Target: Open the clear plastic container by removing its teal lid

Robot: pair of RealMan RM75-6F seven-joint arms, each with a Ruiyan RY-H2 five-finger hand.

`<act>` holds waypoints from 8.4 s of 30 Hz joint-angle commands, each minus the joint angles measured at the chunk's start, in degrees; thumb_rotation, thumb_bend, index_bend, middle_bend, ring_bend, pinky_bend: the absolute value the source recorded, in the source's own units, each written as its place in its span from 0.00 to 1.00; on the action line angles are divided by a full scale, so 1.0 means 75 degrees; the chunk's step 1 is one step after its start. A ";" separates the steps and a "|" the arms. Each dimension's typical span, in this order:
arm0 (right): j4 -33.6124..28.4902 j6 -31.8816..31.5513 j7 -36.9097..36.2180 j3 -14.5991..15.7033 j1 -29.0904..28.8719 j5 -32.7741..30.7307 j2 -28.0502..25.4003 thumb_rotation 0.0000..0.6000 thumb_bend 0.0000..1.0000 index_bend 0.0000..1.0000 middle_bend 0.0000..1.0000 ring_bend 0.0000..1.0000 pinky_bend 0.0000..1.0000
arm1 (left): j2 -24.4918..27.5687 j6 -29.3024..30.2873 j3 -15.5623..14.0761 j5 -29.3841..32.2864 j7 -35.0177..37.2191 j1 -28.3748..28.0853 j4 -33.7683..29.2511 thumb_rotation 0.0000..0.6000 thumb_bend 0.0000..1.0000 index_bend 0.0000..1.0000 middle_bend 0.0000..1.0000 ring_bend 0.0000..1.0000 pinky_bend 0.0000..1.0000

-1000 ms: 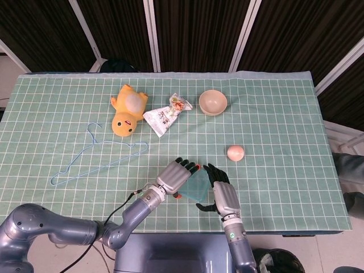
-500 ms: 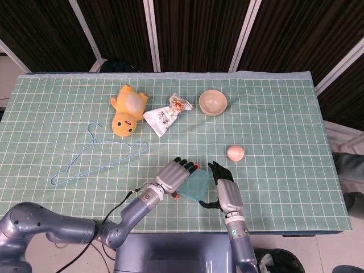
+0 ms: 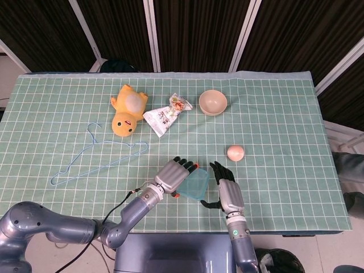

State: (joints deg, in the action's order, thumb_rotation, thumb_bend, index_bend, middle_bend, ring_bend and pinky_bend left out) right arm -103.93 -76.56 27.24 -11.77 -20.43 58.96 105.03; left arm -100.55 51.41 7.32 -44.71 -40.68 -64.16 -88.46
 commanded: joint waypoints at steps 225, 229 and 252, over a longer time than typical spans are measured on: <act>0.1562 -0.0171 -0.1055 -0.1539 -0.0349 0.0551 -0.0967 1.00 0.68 0.57 0.01 0.00 0.00 | 0.4458 0.0900 -0.0316 -0.2603 0.3617 0.1932 -0.2905 1.00 0.02 0.00 0.00 0.01 0.18; 0.1533 -0.0064 -0.0841 -0.1398 -0.0377 0.0346 -0.0951 1.00 0.56 0.14 0.00 0.00 0.00 | 0.4588 0.0924 -0.0336 -0.2688 0.3788 0.2081 -0.2906 1.00 0.02 0.00 0.00 0.01 0.18; 0.0006 -0.0010 -0.0879 -0.1002 0.0170 -0.0178 -0.2540 1.00 0.18 0.00 0.00 0.00 0.00 | 0.5132 0.1790 -0.0848 -0.3739 0.3739 0.3311 -0.3413 1.00 0.02 0.00 0.00 0.01 0.17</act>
State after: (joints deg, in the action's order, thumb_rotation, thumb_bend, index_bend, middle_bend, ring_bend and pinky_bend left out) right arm -101.23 -76.73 21.44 -20.86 -20.95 56.66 89.25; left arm -63.33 63.21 2.25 -71.22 -12.51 -41.04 -113.10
